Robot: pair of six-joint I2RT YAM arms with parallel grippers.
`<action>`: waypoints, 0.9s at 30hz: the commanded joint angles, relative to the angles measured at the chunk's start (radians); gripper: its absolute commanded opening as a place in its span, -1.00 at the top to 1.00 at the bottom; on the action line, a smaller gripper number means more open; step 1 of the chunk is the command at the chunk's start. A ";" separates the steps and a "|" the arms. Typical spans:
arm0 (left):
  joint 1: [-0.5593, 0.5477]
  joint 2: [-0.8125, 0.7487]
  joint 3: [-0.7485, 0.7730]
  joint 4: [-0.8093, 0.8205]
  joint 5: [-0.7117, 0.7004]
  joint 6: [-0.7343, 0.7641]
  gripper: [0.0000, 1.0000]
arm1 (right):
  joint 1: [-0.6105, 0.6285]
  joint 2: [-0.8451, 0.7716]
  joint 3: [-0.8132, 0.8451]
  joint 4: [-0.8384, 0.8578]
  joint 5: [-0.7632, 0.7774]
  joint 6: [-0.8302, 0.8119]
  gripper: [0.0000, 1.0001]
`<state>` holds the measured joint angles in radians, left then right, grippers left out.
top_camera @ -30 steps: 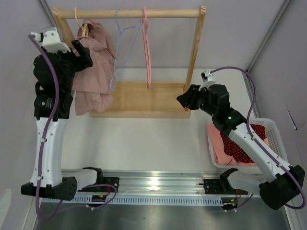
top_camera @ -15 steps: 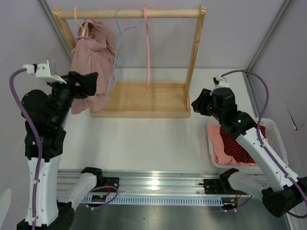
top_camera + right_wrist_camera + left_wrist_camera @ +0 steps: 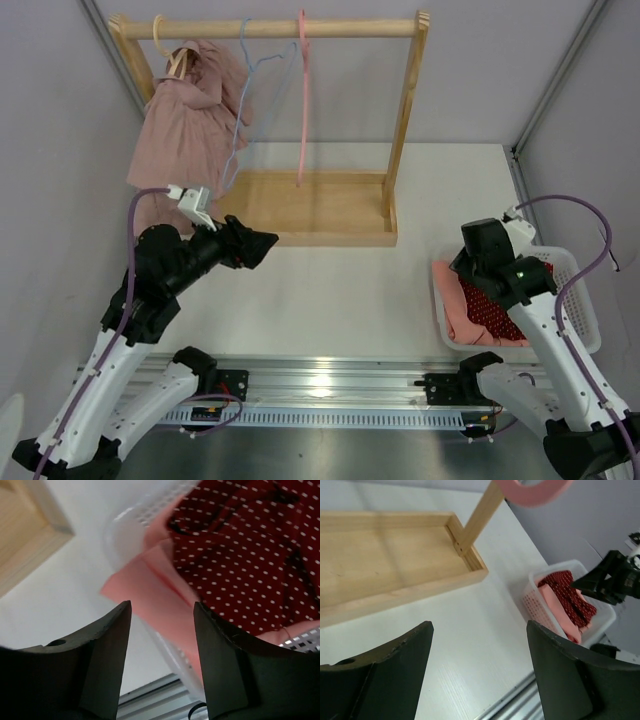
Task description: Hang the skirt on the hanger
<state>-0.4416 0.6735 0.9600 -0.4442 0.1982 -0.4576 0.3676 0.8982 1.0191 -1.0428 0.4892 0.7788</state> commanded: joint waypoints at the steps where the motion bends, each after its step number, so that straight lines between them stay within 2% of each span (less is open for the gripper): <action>1: -0.035 -0.015 -0.044 0.053 0.102 -0.079 -0.61 | -0.088 -0.005 -0.059 -0.036 0.032 0.056 -0.18; 5: -0.065 0.003 -0.049 0.039 0.106 -0.058 -0.60 | -0.195 0.031 -0.062 0.012 0.006 0.034 -0.32; 11: -0.101 0.027 -0.035 0.062 0.096 -0.049 -0.56 | -0.355 0.108 -0.134 0.203 -0.135 -0.062 -0.42; 15: -0.172 0.043 -0.058 0.085 0.023 -0.078 -0.54 | -0.507 0.174 -0.183 0.337 -0.277 -0.111 -0.42; 18: -0.227 0.058 -0.069 0.090 -0.054 -0.102 -0.53 | -0.538 0.235 -0.185 0.377 -0.359 -0.130 -0.37; 22: -0.305 0.070 -0.090 0.091 -0.140 -0.131 -0.51 | -0.565 0.245 -0.188 0.406 -0.405 -0.144 0.16; 23: -0.315 0.074 -0.093 0.085 -0.158 -0.135 -0.52 | -0.567 0.237 -0.183 0.406 -0.409 -0.148 0.46; 24: -0.327 0.077 -0.095 0.087 -0.181 -0.139 -0.51 | -0.567 0.217 -0.177 0.391 -0.416 -0.151 0.60; 25: -0.332 0.080 -0.101 0.085 -0.189 -0.141 -0.50 | -0.568 0.206 -0.166 0.380 -0.411 -0.154 0.86; 26: -0.335 0.081 -0.104 0.090 -0.194 -0.144 -0.50 | -0.569 0.193 -0.137 0.366 -0.406 -0.164 0.99; 27: -0.336 0.086 -0.109 0.091 -0.194 -0.144 -0.50 | -0.569 0.155 -0.119 0.340 -0.400 -0.165 1.00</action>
<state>-0.7643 0.7551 0.8635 -0.3847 0.0711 -0.5713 -0.1944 1.1294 0.8326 -0.6922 0.1116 0.6418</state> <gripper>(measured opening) 0.754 0.032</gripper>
